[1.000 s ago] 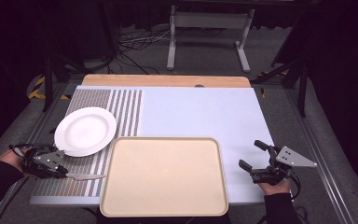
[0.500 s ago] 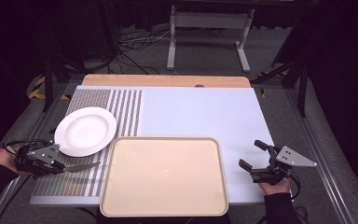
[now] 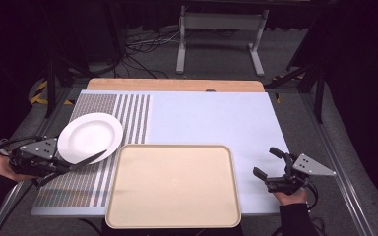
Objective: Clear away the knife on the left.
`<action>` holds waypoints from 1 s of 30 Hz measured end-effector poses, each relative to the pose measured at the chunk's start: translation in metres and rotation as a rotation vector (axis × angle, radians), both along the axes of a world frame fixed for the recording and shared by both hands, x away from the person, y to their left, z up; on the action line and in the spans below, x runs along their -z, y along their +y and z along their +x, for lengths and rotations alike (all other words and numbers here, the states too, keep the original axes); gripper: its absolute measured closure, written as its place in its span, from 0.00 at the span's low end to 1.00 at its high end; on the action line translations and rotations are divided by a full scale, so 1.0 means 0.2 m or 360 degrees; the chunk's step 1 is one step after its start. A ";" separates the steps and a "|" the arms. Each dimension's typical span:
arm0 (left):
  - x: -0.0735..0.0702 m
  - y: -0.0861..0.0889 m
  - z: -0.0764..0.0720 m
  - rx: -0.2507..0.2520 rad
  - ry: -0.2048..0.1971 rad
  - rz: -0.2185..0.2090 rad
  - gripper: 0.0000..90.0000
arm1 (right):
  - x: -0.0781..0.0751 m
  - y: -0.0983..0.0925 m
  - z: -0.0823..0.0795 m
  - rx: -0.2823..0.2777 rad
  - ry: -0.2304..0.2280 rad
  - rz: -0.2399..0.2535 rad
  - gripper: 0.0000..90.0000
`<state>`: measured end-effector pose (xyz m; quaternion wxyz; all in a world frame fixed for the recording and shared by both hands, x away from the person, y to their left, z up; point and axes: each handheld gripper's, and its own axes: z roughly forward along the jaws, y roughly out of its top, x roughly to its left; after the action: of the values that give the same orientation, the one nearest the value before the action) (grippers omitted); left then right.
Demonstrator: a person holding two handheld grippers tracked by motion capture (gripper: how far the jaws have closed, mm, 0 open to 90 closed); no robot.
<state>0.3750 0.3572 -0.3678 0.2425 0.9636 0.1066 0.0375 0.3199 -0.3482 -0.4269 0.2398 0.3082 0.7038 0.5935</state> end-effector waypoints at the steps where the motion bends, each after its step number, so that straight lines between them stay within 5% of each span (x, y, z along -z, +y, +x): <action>1: -0.01 0.00 0.00 -0.0011 0.0002 -0.0032 0.89 | 0.00 0.00 0.00 0.0001 -0.0001 0.0000 0.02; 12: -0.06 0.02 0.01 -0.0237 0.0052 -0.0283 0.89 | 0.00 0.00 0.00 0.0007 0.0002 0.0002 0.02; 30: -0.08 -0.08 -0.02 -0.0358 0.0023 -0.0519 0.89 | 0.00 -0.01 0.00 0.0010 0.0001 0.0003 0.02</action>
<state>0.3703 0.3405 -0.3515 0.3889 0.8938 0.2200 0.0396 0.3197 -0.3494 -0.4266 0.2412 0.3108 0.7023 0.5933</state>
